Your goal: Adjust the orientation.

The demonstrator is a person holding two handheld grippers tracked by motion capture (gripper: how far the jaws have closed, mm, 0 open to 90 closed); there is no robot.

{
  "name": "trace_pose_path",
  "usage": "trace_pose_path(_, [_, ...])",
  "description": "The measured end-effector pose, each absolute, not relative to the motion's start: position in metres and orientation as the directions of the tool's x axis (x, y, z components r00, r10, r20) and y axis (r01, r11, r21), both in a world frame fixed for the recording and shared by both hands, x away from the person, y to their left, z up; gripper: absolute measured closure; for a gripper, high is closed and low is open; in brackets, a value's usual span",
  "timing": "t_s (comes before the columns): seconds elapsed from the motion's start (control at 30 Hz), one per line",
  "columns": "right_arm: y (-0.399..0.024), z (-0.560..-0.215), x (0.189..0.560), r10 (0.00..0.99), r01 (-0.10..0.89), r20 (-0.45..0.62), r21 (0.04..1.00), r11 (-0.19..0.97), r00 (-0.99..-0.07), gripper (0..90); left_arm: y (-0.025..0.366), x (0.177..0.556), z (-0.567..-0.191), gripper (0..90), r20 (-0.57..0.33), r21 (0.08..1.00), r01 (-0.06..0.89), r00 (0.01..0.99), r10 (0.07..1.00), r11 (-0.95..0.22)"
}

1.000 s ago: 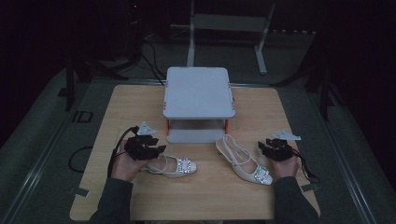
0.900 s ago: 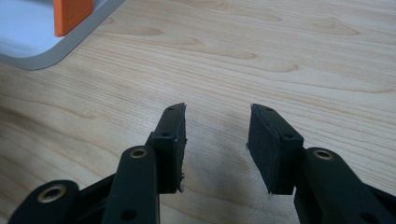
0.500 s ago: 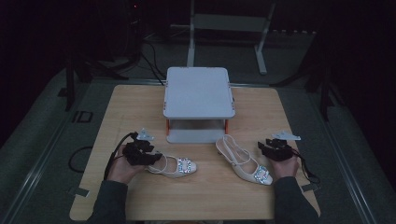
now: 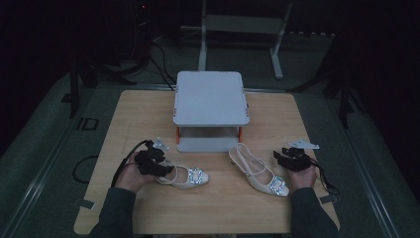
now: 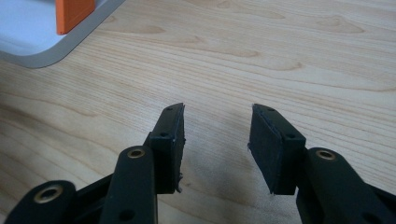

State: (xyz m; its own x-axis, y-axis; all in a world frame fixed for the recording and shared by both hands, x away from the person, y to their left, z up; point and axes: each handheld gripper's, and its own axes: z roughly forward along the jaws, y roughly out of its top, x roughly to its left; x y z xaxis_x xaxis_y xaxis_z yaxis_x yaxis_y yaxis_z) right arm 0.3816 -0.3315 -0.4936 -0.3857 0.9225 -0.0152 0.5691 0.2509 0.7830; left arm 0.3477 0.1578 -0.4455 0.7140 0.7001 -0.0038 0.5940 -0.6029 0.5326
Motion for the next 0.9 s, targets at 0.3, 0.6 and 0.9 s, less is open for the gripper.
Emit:
trace_pose_path(0.3, [-0.332,-0.494,0.382,0.923,0.570,-0.015,0.782,0.251,-0.384,55.2,0.157,0.353,-0.446,67.8,-0.037,0.499,0.632,0.700,0.713,-0.594])
trace_pose_path(0.6, [-0.332,-0.495,0.382,0.924,0.570,-0.016,0.782,0.250,-0.382,55.4,0.200,0.347,-0.438,77.8,-0.130,0.560,0.710,0.585,0.801,-0.428])
trace_pose_path(0.9, [-0.331,-0.495,0.382,0.924,0.574,-0.018,0.779,0.252,-0.381,55.5,0.247,0.340,-0.442,81.6,-0.215,0.636,0.743,0.432,0.876,-0.210])
